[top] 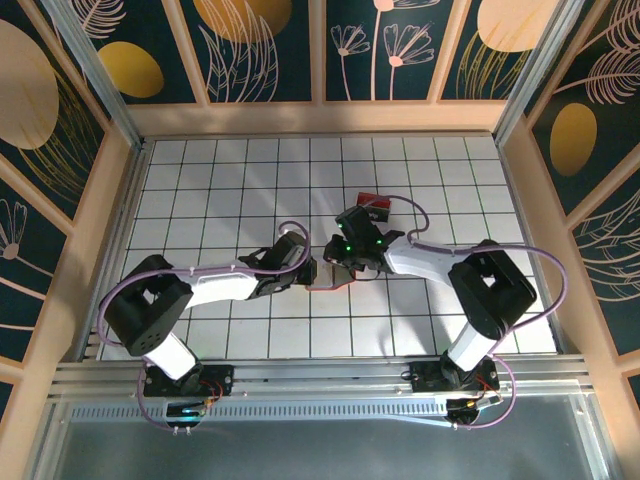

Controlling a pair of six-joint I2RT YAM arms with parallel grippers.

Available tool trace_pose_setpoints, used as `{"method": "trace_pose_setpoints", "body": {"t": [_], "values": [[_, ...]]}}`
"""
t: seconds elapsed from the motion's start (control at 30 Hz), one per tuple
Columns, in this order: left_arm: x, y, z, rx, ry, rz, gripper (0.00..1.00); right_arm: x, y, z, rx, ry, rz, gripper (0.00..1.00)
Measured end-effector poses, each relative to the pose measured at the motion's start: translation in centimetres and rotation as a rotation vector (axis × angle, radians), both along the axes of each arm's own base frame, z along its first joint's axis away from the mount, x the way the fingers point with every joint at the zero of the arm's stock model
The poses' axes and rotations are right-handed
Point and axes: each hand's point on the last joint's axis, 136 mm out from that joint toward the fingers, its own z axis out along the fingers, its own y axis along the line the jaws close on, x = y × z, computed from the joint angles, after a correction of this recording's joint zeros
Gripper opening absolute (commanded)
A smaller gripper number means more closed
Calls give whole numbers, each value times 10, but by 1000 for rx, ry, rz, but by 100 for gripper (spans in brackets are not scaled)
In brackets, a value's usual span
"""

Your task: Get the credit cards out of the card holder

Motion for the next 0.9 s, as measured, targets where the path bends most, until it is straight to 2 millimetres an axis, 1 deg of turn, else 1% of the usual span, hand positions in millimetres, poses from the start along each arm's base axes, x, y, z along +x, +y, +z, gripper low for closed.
{"method": "trace_pose_setpoints", "body": {"t": [0.2,0.47,0.67,0.9], "values": [[-3,0,-13,18,29,-8,15,-3,1,-14,-22,28,20,17],[0,-1,-12,14,29,-5,15,-9,0,-29,-22,72,35,18],[1,0,-12,13,31,-3,13,-9,-1,-31,1,73,38,20],[2,-1,-12,14,33,-2,11,-13,-3,-26,6,70,40,21]]}}
